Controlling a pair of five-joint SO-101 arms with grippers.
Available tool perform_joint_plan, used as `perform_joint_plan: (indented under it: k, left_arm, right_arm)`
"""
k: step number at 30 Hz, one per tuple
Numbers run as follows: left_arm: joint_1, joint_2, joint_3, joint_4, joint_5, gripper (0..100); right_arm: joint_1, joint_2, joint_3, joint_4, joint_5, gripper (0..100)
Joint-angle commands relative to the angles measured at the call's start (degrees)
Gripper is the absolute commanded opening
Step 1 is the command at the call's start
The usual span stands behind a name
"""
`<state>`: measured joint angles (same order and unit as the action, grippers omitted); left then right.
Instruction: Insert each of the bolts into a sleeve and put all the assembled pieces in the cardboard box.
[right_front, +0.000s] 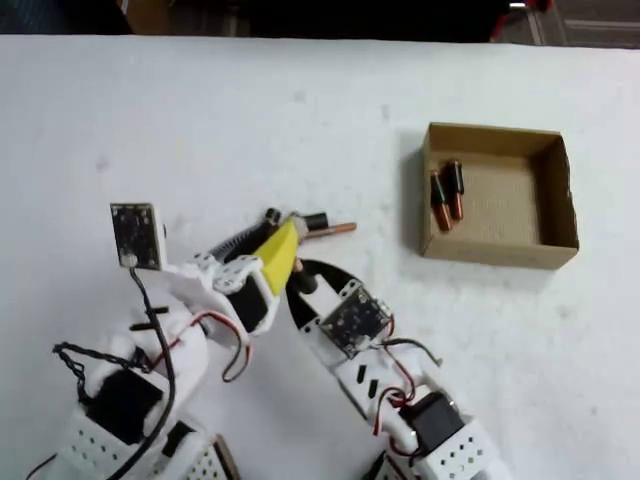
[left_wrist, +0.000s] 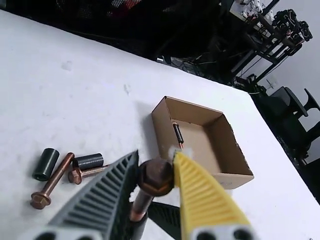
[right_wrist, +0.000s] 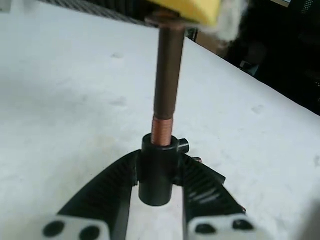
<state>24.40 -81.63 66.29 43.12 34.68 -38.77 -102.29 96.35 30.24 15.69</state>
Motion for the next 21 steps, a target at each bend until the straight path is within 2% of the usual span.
perform_joint_plan:
  k: [1,5,21]
  left_arm:
    - [0.7,0.3,4.0,-4.6,0.4,2]
    - [0.7,0.3,8.6,-7.0,0.4,2]
    - [2.1,0.2,14.1,-7.0,0.3,2]
  right_arm:
    - [0.7,-0.8,0.5,-1.9,0.8,1.7]
    - [0.7,-0.8,0.5,-1.8,0.8,1.7]
    - [0.7,-0.8,0.5,-1.5,0.8,1.7]
